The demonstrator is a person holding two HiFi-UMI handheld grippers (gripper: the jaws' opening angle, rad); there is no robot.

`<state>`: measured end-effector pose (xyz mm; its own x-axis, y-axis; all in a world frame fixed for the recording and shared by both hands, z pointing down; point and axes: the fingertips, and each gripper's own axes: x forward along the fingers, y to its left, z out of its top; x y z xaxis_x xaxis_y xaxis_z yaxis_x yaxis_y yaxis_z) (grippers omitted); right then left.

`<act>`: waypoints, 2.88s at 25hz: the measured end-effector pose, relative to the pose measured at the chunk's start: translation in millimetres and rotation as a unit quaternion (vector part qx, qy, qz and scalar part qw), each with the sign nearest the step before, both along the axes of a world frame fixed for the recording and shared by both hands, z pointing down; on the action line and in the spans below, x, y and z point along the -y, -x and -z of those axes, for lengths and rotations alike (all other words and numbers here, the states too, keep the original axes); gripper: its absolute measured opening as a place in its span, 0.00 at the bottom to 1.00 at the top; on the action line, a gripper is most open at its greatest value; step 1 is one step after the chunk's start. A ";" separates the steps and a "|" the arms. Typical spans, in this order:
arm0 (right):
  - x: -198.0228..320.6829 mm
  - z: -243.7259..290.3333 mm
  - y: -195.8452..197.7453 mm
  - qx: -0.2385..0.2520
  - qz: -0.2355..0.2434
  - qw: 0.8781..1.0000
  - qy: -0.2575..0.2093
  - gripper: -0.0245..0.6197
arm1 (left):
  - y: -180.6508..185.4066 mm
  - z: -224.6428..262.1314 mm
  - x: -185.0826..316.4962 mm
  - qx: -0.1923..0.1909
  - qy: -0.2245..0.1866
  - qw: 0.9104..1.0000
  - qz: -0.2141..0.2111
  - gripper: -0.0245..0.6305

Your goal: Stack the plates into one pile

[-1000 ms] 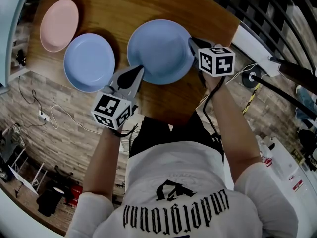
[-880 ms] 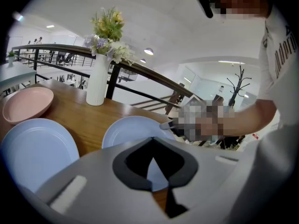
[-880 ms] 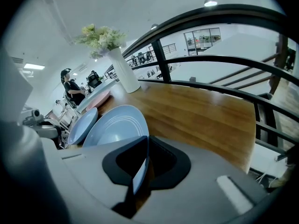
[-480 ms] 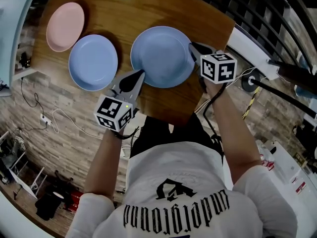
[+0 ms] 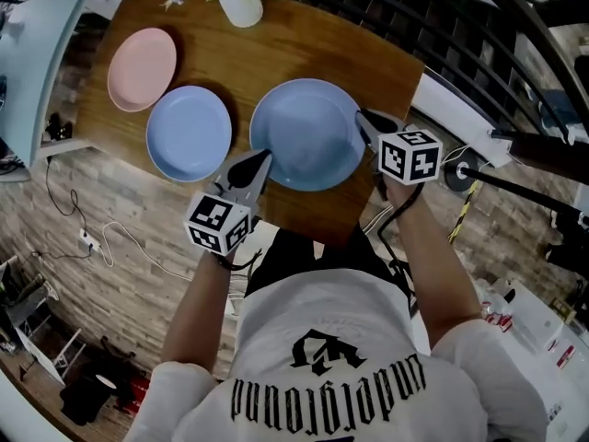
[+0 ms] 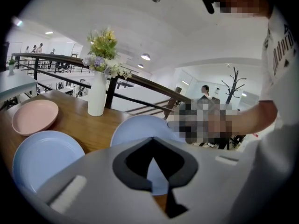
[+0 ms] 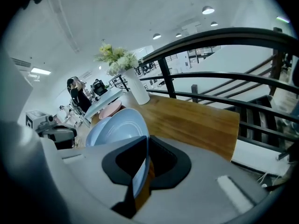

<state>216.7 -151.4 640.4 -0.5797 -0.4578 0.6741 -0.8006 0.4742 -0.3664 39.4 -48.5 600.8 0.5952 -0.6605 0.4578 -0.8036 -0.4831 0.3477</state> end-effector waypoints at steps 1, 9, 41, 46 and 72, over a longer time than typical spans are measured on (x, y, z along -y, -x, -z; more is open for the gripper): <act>-1.6 7.7 -0.7 0.001 -0.002 1.000 -0.004 0.07 | 1.0 6.2 -0.7 -0.001 -0.004 1.000 0.000 0.11; -8.8 69.5 -1.6 0.010 -0.027 0.999 -0.043 0.07 | 16.1 53.0 1.4 -0.003 -0.042 0.999 -0.010 0.11; -96.7 137.7 -31.8 0.073 0.012 0.993 -0.089 0.07 | 14.2 121.2 -98.5 0.019 -0.098 0.991 0.093 0.11; -100.6 139.9 -10.5 0.077 0.027 0.993 -0.086 0.07 | 44.5 128.3 -109.3 0.030 -0.107 0.987 0.116 0.11; -58.1 104.9 209.4 0.084 0.023 0.995 -0.047 0.07 | 261.6 105.8 -90.5 0.036 -0.078 0.988 0.131 0.11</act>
<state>7.4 -93.2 535.4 -0.7025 -0.4849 0.5209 -0.7083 0.5476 -0.4455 -222.2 42.0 495.0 0.3634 -0.8541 0.3721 -0.9282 -0.2979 0.2229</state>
